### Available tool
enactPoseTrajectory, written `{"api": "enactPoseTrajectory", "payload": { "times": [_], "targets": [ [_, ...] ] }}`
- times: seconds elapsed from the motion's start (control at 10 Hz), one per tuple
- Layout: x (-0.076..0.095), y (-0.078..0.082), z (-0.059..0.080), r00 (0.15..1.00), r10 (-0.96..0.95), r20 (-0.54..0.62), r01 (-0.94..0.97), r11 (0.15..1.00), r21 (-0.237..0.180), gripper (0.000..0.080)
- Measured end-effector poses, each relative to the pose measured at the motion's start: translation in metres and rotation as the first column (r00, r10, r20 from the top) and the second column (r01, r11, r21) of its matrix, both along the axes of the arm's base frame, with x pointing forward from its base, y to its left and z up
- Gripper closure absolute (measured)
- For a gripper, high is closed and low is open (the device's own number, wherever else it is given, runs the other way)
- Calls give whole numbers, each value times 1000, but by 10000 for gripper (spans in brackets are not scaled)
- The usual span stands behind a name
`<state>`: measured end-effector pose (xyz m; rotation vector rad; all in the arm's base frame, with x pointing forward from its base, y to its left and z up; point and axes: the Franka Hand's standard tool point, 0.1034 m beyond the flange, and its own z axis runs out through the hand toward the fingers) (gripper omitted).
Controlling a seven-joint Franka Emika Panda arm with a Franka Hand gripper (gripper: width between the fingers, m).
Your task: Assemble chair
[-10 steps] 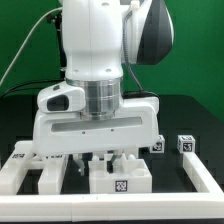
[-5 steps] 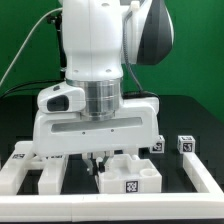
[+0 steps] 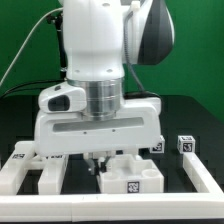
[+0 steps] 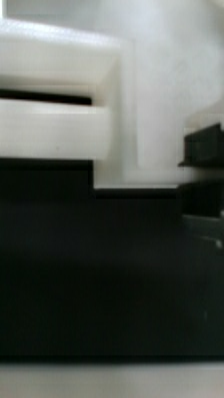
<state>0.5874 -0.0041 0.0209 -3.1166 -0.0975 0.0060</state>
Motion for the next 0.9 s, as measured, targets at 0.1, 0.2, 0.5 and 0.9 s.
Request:
{"api": "enactPoseTrajectory", "payload": {
  "times": [0.1,0.2,0.5,0.9],
  "targets": [
    [7,10,0,1000,-7,6,7,1000,2,770],
    [16,18,0,1000,-24,8,24,1000,3,770],
    [34,43,2,999,-43,19,42,999,12,770],
    [34,43,0,996,-84,13,84,996,4,770]
  ]
}}
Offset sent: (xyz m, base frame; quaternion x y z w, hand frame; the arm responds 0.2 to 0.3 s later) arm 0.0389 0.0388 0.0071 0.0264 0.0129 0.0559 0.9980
